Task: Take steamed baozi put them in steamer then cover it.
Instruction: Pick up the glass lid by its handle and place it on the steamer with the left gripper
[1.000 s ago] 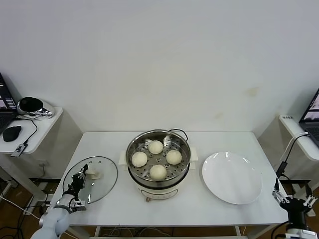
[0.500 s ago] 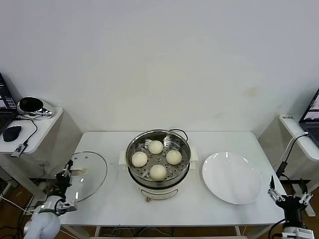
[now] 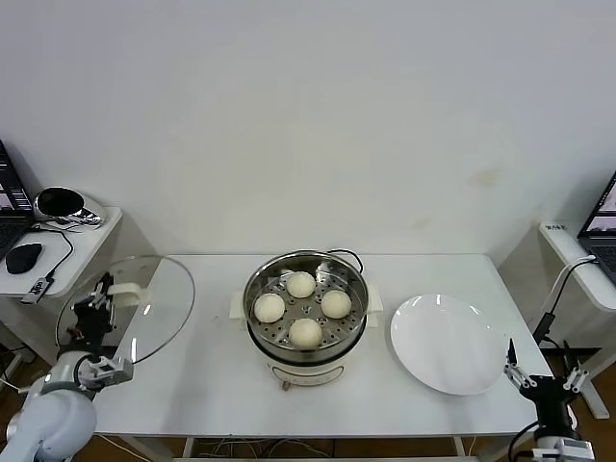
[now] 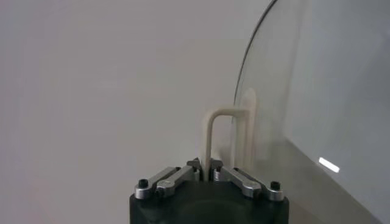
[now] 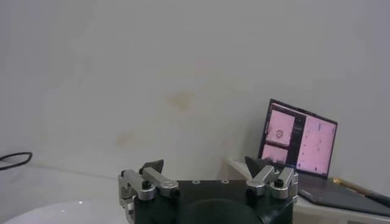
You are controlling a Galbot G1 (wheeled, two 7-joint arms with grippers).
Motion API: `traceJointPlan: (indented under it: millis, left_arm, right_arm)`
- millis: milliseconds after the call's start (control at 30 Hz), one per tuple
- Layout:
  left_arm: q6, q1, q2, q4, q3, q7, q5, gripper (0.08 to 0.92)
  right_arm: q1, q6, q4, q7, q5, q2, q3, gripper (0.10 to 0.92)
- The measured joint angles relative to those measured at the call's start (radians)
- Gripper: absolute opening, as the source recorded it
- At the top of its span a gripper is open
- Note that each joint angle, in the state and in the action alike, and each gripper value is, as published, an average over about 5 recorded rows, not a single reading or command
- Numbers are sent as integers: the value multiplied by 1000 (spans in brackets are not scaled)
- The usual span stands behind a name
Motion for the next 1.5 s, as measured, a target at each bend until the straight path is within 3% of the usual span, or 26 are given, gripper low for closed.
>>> traceJointPlan:
  millis: [267,467,900,1233,1500]
  left_arm:
    - [147,-127,31,-88,183,44,-5,152]
    - [239,-285,-1,-83,377,91,41,152]
    - [332,-531,-201,21,671,238,246,152]
    - [343,-601,-354,128,769,283,386,152]
    - [341,-608,-432,190,798,300,460,152]
  right_arm:
    - [14,4,-11,15,-44,24,-28,823]
    - [20,4,-15,26,-75,44,-45,823]
    - [19,7,-29,33,-105,60,-59,823]
    - [16,11,-39,35,-111,68,-64,823]
    - [16,12,-43,36,-111,66,-67,823]
